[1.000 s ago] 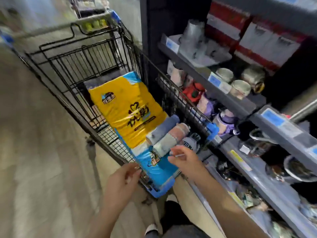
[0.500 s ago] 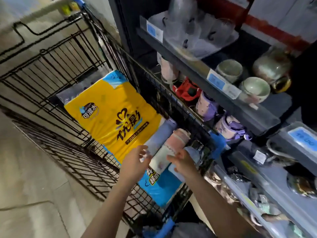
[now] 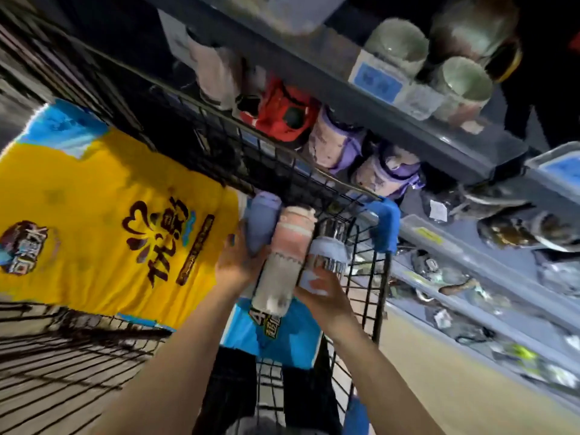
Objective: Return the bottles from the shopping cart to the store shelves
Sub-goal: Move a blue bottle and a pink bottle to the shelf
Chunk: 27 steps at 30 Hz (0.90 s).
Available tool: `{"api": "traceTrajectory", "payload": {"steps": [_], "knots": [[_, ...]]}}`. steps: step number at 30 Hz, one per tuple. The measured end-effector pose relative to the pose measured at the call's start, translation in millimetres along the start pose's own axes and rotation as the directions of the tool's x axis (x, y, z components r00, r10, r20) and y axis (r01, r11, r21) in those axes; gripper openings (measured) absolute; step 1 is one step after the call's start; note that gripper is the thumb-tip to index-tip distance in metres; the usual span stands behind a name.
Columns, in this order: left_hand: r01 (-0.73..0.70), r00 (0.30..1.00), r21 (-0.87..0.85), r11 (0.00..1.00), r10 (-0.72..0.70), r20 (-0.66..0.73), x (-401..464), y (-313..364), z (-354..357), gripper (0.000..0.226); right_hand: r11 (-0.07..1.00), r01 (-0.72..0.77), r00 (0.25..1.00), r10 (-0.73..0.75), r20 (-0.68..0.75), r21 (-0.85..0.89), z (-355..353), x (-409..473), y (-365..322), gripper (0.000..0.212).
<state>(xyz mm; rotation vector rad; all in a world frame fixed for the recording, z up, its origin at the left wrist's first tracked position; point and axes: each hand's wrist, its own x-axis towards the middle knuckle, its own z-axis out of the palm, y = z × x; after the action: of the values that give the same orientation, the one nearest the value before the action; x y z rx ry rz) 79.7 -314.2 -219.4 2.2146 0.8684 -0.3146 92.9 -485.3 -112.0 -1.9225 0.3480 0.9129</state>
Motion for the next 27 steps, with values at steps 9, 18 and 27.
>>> {"api": "traceTrajectory", "payload": {"steps": [9, 18, 27], "knots": [[-0.015, 1.0, -0.084, 0.996, 0.014, -0.01, 2, -2, -9, 0.092, 0.996, -0.046, 0.999, 0.048, -0.017, 0.08, -4, -26, 21, 0.047], [-0.056, 0.989, -0.29, 0.956, 0.093, 0.116, 19, -12, -24, 0.088, 0.988, -0.093, 0.995, 0.095, -0.012, 0.127, 4, -27, 27, 0.041], [-0.295, 0.946, 0.184, 0.938, 0.314, -0.083, -1, -41, -20, 0.108, 0.997, -0.075, 0.997, 0.075, 0.023, -0.007, 24, -2, 17, 0.042]]}}
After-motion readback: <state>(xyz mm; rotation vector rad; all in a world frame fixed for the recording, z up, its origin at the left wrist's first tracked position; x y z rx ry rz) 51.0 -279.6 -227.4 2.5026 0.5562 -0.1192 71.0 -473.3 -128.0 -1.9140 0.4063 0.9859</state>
